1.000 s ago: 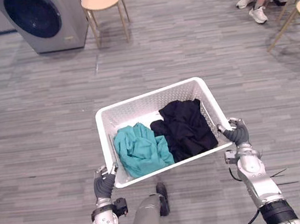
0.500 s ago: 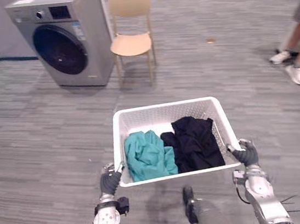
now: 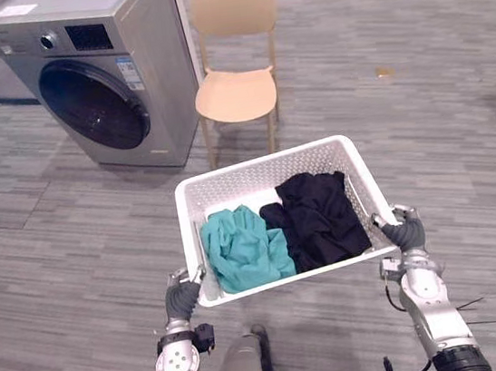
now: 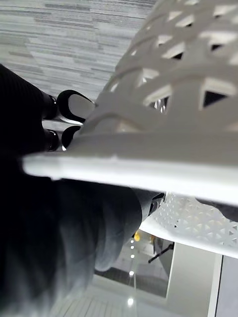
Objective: Pick up the laundry basket with both hands and put the clothes into the washing machine.
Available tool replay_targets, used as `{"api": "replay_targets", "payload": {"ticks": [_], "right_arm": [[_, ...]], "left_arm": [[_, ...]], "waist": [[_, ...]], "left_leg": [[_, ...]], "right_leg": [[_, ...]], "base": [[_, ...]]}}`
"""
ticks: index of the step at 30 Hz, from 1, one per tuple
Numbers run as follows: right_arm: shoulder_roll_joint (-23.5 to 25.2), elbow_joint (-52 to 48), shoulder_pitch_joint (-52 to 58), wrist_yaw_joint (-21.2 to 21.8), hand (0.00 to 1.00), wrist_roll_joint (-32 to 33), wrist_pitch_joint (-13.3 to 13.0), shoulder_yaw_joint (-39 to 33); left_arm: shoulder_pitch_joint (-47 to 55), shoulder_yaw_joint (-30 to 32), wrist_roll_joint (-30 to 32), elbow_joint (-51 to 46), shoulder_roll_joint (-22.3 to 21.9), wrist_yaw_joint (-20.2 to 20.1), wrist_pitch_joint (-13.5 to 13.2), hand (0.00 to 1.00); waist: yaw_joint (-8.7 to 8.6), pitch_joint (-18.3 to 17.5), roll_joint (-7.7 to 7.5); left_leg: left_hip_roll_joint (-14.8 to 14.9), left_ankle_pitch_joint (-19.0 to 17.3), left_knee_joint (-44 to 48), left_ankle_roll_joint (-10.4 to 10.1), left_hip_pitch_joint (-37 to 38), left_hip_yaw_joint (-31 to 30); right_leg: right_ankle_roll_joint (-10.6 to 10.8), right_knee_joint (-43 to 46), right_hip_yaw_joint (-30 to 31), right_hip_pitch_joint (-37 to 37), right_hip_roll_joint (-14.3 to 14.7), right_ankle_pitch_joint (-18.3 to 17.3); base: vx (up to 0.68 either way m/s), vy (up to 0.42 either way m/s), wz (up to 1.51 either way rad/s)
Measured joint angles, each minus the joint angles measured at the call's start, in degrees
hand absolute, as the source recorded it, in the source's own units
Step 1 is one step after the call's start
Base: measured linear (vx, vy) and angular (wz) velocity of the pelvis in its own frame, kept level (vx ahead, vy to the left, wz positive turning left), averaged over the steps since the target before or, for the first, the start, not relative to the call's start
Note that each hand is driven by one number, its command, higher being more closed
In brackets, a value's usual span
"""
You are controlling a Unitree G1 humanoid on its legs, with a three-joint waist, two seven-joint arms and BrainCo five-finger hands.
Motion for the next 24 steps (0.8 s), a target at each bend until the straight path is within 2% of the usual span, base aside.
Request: {"api": "replay_targets", "payload": {"ticks": [1,2,3,4,5,7,8,9,10,11,12,13,14,15,16,17,18,19,20,21,22,23,24], "right_arm": [[0.6,0.6,0.0,0.0,1.0,-0.4,0.0,0.0],[0.9,1.2,0.0,0.0,1.0,-0.6,0.0,-0.1],[1.5,2.3,0.2,0.0,1.0,-0.6,0.0,-0.1],[2.2,3.2,0.8,0.0,1.0,-0.6,0.1,-0.3],[2.6,3.2,1.3,0.0,1.0,-0.6,0.0,-0.4],[2.8,2.9,1.2,0.0,1.0,-0.6,-0.2,-0.5],[2.8,2.3,1.2,0.0,1.0,-0.6,-0.3,-0.5],[2.6,2.0,1.2,0.0,1.0,-0.6,-0.3,-0.5],[2.4,2.0,1.3,0.0,1.0,-0.6,-0.3,-0.5],[2.4,2.0,1.4,0.0,1.0,-0.5,-0.3,-0.5],[2.4,2.1,1.6,0.0,1.0,-0.5,-0.2,-0.5],[2.4,2.0,1.8,0.0,1.0,-0.6,-0.2,-0.5],[2.3,2.1,2.1,0.0,1.0,-0.6,-0.2,-0.4],[1.4,2.1,3.0,0.0,1.0,-0.5,-0.1,-0.5],[0.7,2.2,3.3,0.0,1.0,-0.5,0.1,-0.5],[0.5,2.1,3.2,0.1,1.0,-0.5,0.4,-0.5],[0.5,2.1,3.3,0.1,1.0,-0.5,0.5,-0.6],[0.5,2.0,3.3,0.1,1.0,-0.5,0.6,-0.6],[0.5,1.2,3.9,0.1,1.0,-0.5,1.5,-0.7],[0.6,-0.4,5.1,0.0,1.0,-0.3,1.8,-0.7],[0.7,-1.3,5.6,0.0,1.0,-0.2,1.8,-0.7],[0.8,-2.3,5.5,0.0,1.0,-0.1,1.8,-0.8],[0.8,-2.8,5.2,0.0,1.0,-0.1,1.6,-0.9]], "left_arm": [[0.2,0.0,0.0,0.1,0.2,0.0,0.1,1.0],[0.2,0.0,0.0,0.2,0.6,0.0,0.2,1.0],[0.2,-0.4,0.1,0.2,1.6,0.0,0.3,1.0],[0.3,-1.1,0.2,0.3,3.0,0.0,0.6,1.0],[0.3,-1.2,0.5,0.2,3.6,0.0,0.6,1.0],[-0.2,-1.2,0.7,0.0,4.1,0.0,0.5,1.0],[-0.5,-1.2,0.7,0.1,4.5,0.0,0.5,1.0],[-0.7,-1.2,0.6,0.2,4.5,0.0,0.5,1.0],[-0.9,-1.3,0.7,0.2,4.4,0.0,0.5,1.0],[-0.9,-1.3,0.7,0.2,4.5,0.0,0.5,1.0],[-0.9,-1.3,0.7,0.3,4.5,0.0,0.5,1.0],[-0.9,-1.3,0.7,0.4,4.5,0.0,0.5,1.0],[-0.9,-1.5,0.7,0.5,4.5,-0.1,0.5,1.0],[-0.9,-2.2,0.7,1.6,3.8,-0.1,0.5,1.0],[-0.6,-2.4,0.7,1.7,3.1,-0.3,0.5,1.0],[-0.6,-2.4,0.7,1.8,2.8,-0.4,0.5,1.0],[-1.5,-2.4,0.7,2.7,2.8,-0.4,0.5,1.0],[-1.7,-2.4,0.7,3.1,2.6,-0.5,0.5,1.0],[-1.3,-2.4,0.7,3.6,2.0,-0.7,0.5,1.0],[0.0,-2.4,0.7,3.9,1.6,-0.8,0.5,1.0],[0.6,-2.5,0.7,3.9,1.5,-0.9,0.5,1.0],[1.0,-2.5,0.7,4.0,1.6,-1.0,0.5,1.0],[1.1,-2.5,0.7,4.0,1.6,-1.0,0.5,1.0]], "waist": [[-0.07,0.2,-0.21],[-0.28,0.3,-0.4],[-0.99,0.7,-0.9],[-1.98,1.0,-1.26],[-2.27,1.0,-1.12],[-2.4,0.8,-1.09],[-2.68,0.8,-1.25],[-3.25,0.9,-1.17],[-3.79,1.1,-0.87],[-4.85,1.1,-1.06],[-5.13,1.0,-1.78],[-5.15,0.7,-2.48],[-5.17,0.5,-3.38],[-5.64,-0.1,-2.41],[-5.86,-1.1,-0.36],[-5.44,-2.2,1.4],[-6.26,-2.6,2.82],[-6.59,-2.4,3.44],[-6.4,-1.7,4.16],[-4.99,-1.7,4.34],[-4.65,-1.7,4.41],[-4.59,-1.6,3.88],[-4.42,-1.4,3.41]], "left_leg": [[-0.7,-2.8,0.5,0.5,2.6,1.0],[-1.3,-3.9,0.4,0.7,4.5,1.2],[-2.6,-5.3,-0.1,1.2,8.0,1.3],[-3.9,-6.6,-2.3,1.8,13.5,1.1],[-4.4,-6.8,-6.3,1.9,18.9,1.2],[-4.5,-6.8,-11.4,1.9,24.0,1.1],[-4.8,-6.8,-14.0,1.8,26.6,0.8],[-4.7,-7.1,-15.4,1.3,28.0,0.4],[-4.5,-7.6,-16.9,0.4,30.0,-0.2],[-4.5,-8.2,-18.2,-0.8,32.5,-0.7],[-5.4,-8.7,-19.6,-1.7,34.8,-1.0],[-6.2,-9.1,-20.2,-2.4,36.2,-1.5],[-7.4,-10.0,-21.2,-3.6,38.5,-2.4],[-6.8,-10.5,-21.4,-4.5,41.5,-4.1],[-4.9,-10.5,-20.1,-4.5,41.6,-5.3],[-2.8,-10.5,-16.4,-4.5,40.0,-6.3],[0.1,-9.5,-4.3,-6.1,34.7,-8.6],[1.2,-7.6,2.2,-8.6,32.4,-8.7],[3.9,1.0,15.1,-10.4,27.9,-8.1],[7.3,9.7,26.7,-11.4,23.8,-6.3],[9.5,8.0,32.4,-10.3,21.1,-4.8],[11.5,4.4,37.7,-8.3,16.5,-2.9],[11.8,2.5,38.4,-7.7,14.4,-1.7]], "right_leg": [[3.9,15.0,0.7,-5.6,-1.7,0.0],[7.1,24.0,1.9,-8.7,-2.6,1.6],[9.4,36.7,2.5,-12.7,-3.6,3.0],[7.4,49.5,1.8,-16.6,-4.5,2.2],[4.4,54.1,0.7,-20.7,-3.9,0.4],[1.8,51.2,-3.6,-26.6,-2.9,-1.4],[0.1,44.9,-6.8,-30.2,-2.7,-2.4],[-0.7,39.6,-8.3,-31.7,-2.0,-2.6],[-1.3,29.2,-9.3,-33.2,-0.3,-1.8],[-1.0,14.5,-9.6,-33.1,1.4,2.7],[-0.5,4.4,-9.5,-33.0,2.1,7.2],[-0.8,0.3,-9.5,-33.1,2.3,9.5],[-2.7,-2.5,-9.2,-33.2,2.2,11.5],[-6.9,0.0,-7.8,-32.7,2.7,20.3],[-7.8,2.0,-7.8,-33.0,3.9,21.0],[-8.5,3.5,-8.5,-33.2,5.5,18.8],[-9.1,5.4,-11.2,-32.4,6.8,15.0],[-9.3,5.6,-12.3,-30.8,7.4,13.6],[-9.7,5.0,-12.9,-26.5,9.2,11.2],[-10.3,3.1,-12.3,-21.9,10.6,8.9],[-10.1,1.9,-12.2,-19.4,11.2,8.5],[-10.0,0.0,-11.8,-16.0,11.4,7.7],[-10.0,-1.3,-11.1,-14.4,11.3,7.6]], "base": [[0.67,0.321,-0.34],[0.54,0.263,-0.13],[0.44,0.171,0.15],[0.54,0.18,0.19],[0.62,0.174,0.14],[0.53,0.106,-0.01],[0.49,0.054,0.04],[0.51,0.031,0.15],[0.62,0.014,0.29],[0.53,-0.009,0.31],[0.45,-0.025,0.23],[0.48,-0.055,0.13],[0.64,-0.083,0.29],[0.65,-0.098,0.31],[0.68,-0.124,0.19],[0.66,-0.176,0.19],[0.78,-0.247,0.28],[0.76,-0.254,0.45],[0.73,-0.202,0.12],[0.59,-0.121,-0.05],[0.55,-0.079,-0.15],[0.43,-0.054,-0.08],[0.63,-0.03,-0.23]]}}
